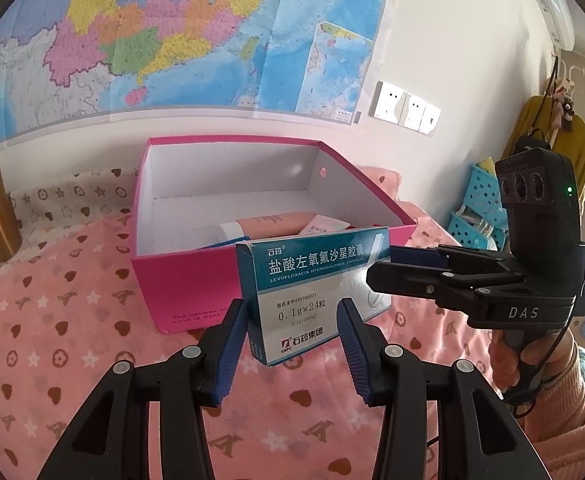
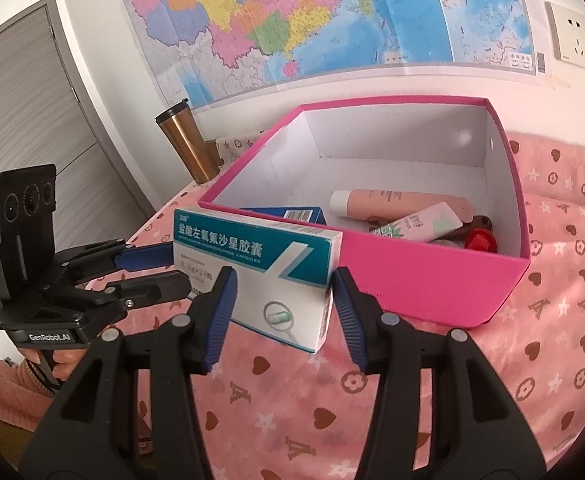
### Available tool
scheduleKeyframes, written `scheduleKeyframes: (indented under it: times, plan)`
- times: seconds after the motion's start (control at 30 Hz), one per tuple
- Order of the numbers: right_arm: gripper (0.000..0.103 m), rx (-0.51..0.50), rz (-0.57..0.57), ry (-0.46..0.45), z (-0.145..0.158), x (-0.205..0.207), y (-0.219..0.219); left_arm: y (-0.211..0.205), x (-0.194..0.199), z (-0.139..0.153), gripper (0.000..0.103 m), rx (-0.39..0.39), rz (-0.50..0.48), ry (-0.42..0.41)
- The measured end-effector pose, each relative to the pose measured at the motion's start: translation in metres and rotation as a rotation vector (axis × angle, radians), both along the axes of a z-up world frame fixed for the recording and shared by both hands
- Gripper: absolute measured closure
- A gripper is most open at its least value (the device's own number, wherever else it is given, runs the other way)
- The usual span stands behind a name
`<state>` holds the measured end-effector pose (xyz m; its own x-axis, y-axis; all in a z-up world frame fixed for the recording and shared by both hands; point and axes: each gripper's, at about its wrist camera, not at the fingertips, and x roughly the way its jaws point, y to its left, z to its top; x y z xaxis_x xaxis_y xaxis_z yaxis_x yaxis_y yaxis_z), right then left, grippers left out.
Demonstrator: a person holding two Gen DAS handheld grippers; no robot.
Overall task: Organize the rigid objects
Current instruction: 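Lift the medicine box with the right gripper and carry it over the pink box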
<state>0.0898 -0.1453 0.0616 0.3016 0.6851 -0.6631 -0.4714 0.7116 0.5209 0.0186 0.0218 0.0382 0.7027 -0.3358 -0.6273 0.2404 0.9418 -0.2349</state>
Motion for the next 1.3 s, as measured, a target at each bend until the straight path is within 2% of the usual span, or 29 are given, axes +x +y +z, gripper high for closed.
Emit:
scheduleKeyframes:
  times: [1.3]
  plan:
    - [0.05, 0.037, 0.001, -0.068, 0.014, 0.033, 0.006, 0.014, 0.036, 0.015, 0.057, 0.012, 0.044, -0.035]
